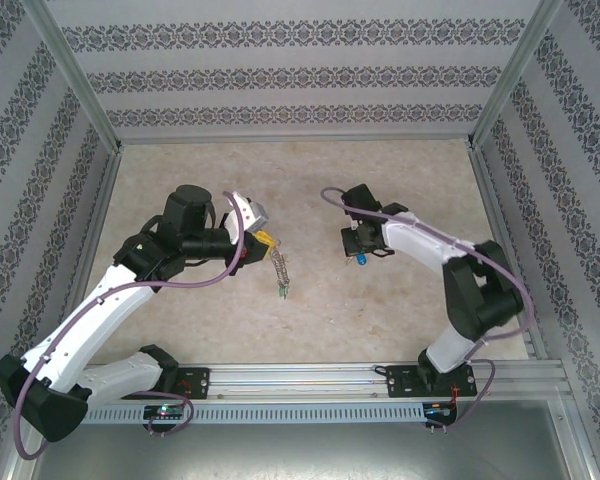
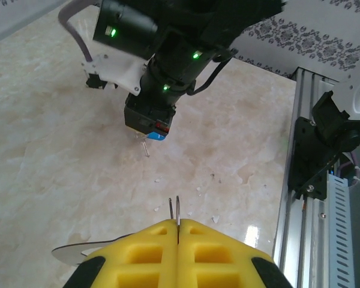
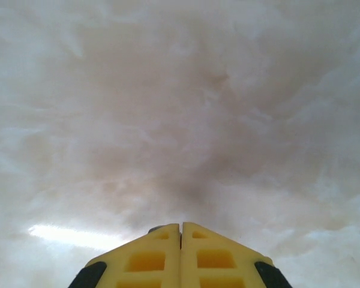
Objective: Put the keys on the keyring
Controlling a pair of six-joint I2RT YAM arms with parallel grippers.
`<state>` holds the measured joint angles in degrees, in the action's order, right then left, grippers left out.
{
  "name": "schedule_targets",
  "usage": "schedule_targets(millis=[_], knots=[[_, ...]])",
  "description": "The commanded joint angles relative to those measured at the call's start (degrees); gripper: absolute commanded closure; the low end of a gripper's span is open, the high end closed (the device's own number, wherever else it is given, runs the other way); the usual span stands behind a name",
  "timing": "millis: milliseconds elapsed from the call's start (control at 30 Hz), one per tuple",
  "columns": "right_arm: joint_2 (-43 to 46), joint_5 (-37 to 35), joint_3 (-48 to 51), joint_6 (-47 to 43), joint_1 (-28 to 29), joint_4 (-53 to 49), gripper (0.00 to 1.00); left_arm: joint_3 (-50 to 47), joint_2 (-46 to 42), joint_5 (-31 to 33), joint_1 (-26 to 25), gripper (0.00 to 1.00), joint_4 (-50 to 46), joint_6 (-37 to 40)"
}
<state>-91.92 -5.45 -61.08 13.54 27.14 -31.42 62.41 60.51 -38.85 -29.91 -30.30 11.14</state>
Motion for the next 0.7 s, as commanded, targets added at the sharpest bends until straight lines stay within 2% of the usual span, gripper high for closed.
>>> schedule_targets(millis=[0, 100, 200, 367, 533, 667], knots=[[9.3, -1.8, 3.4, -6.7, 3.1, 4.5, 1.00, -0.8, -2.1, -4.4, 0.6, 1.00, 4.5, 1.3], [18.6, 0.6, 7.2, -12.9, 6.1, 9.6, 1.00, -1.4, -2.9, -6.2, 0.6, 1.00, 5.8, 2.1], [27.3, 7.0, 10.4, -16.9, 7.9, 15.0, 1.00, -2.3, -4.0, -7.2, 0.5, 1.00, 7.3, 2.5], [36.2, 18.9, 14.0, -17.5, 8.5, 22.0, 1.00, -3.1, -4.8, -7.1, 0.5, 1.00, 8.2, 2.7], [29.3, 19.7, 9.1, -17.1, 8.1, 13.7, 1.00, -4.4, -6.7, -3.2, 0.5, 1.00, 6.7, 2.9], [18.0, 18.8, 5.8, -14.8, 8.0, 8.7, 1.00, -6.6, -9.1, -1.0, 0.5, 1.00, 6.0, 1.0]])
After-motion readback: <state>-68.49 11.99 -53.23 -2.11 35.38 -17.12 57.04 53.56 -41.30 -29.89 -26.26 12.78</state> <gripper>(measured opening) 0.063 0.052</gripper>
